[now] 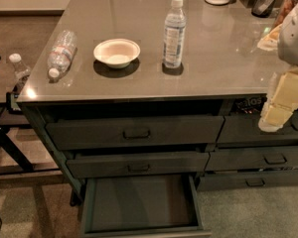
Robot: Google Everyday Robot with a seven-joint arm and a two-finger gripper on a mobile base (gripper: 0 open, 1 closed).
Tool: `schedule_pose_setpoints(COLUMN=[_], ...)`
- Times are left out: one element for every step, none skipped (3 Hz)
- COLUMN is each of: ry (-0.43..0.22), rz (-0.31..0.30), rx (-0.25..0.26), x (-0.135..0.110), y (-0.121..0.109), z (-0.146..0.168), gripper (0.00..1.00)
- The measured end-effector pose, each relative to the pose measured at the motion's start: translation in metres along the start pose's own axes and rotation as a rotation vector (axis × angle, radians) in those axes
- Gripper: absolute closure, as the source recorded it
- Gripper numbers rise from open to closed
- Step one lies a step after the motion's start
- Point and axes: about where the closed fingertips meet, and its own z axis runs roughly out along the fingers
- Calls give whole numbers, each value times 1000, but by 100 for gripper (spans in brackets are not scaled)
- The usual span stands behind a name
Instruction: Place blue plastic bottle into bottom drawer
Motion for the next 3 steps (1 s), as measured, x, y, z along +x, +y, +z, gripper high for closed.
schedule_pose_setpoints(ry=[0,-50,-154], rz=[0,77,202], rx=[0,26,56], x=[0,-5,-8], y=[0,-15,-46], z=[0,16,42], gripper=[0,0,0])
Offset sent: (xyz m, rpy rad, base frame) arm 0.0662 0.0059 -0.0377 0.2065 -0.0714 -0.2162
